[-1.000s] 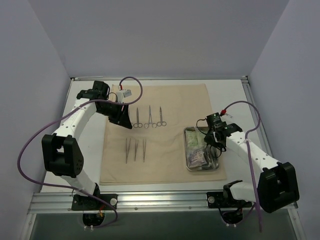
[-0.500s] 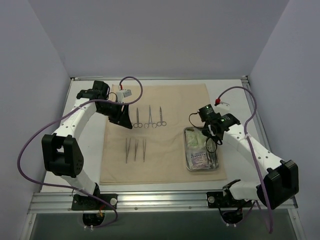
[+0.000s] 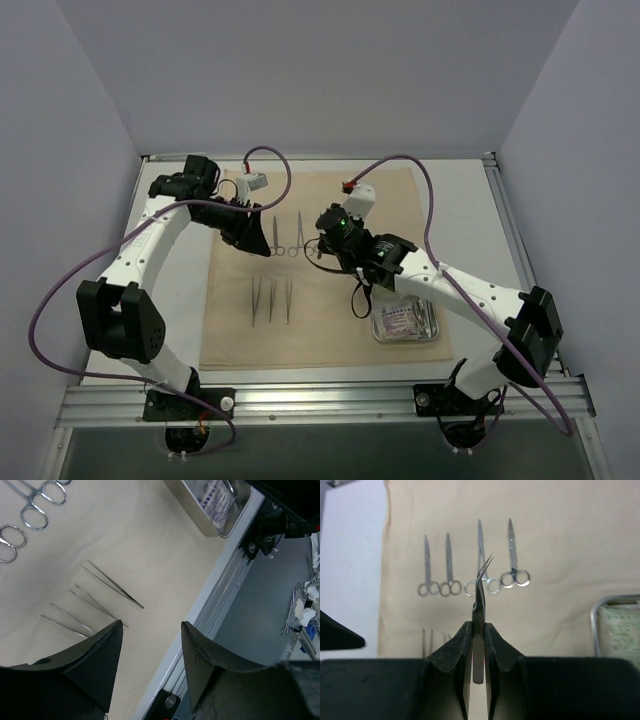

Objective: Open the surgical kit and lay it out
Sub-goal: Place the medical item in the surgical kit.

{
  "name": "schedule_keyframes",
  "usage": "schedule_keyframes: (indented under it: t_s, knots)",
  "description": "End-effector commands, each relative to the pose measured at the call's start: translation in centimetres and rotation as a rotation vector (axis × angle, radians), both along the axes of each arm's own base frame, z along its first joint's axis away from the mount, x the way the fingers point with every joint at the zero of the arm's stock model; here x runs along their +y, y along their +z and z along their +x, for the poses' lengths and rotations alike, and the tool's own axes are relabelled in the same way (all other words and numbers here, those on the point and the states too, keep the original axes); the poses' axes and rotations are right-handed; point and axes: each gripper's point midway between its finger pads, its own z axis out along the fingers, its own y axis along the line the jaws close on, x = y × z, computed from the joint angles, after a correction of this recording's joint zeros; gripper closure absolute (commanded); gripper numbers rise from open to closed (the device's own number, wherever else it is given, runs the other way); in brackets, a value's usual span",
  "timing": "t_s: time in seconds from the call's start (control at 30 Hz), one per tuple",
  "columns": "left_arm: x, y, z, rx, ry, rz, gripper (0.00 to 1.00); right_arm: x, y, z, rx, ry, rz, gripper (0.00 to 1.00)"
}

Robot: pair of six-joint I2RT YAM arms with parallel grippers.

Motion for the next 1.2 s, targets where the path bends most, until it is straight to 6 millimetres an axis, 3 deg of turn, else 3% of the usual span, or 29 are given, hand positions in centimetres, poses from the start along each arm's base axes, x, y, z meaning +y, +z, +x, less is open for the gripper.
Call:
schedule_keyframes:
  t_s: [0.0,0.27,0.4,0.63,0.83,1.07,1.17]
  knots:
    - [-1.4,3.9,-0.5,-0.168,-0.05,-0.047,0.4,3.1,3.9,3.0,-0.124,-0.046,0.181,1.0]
    - [-4.9,4.0,0.5,-0.235,-0.043,-0.041,0.38,5.8,3.6,3.0,-0.084,-0.043,0.334,1.0]
    - [-5.7,3.2,1.0,-0.264,-0.023,0.01,0.44,6.5,3.4,2.2,-0.056,-0.017,0.364,1.0]
    - [-6.2,4.1,1.7,-0.324,0.005,0.019,0.52,6.5,3.7,1.8,-0.056,-0.017,0.431,1.0]
    - [-6.8,3.9,1.9,-0.331,0.005,0.025,0.58,7.2,4.0,1.5,-0.047,0.007,0.46,1.0]
    - [-6.9,3.6,1.8,-0.32,0.006,0.027,0.58,6.6,5.2,1.6,-0.066,0.001,0.507,1.0]
    - [-7.0,3.7,1.6,-0.315,0.003,0.017,0.63,6.6,5.4,1.6,-0.068,0.006,0.52,1.0]
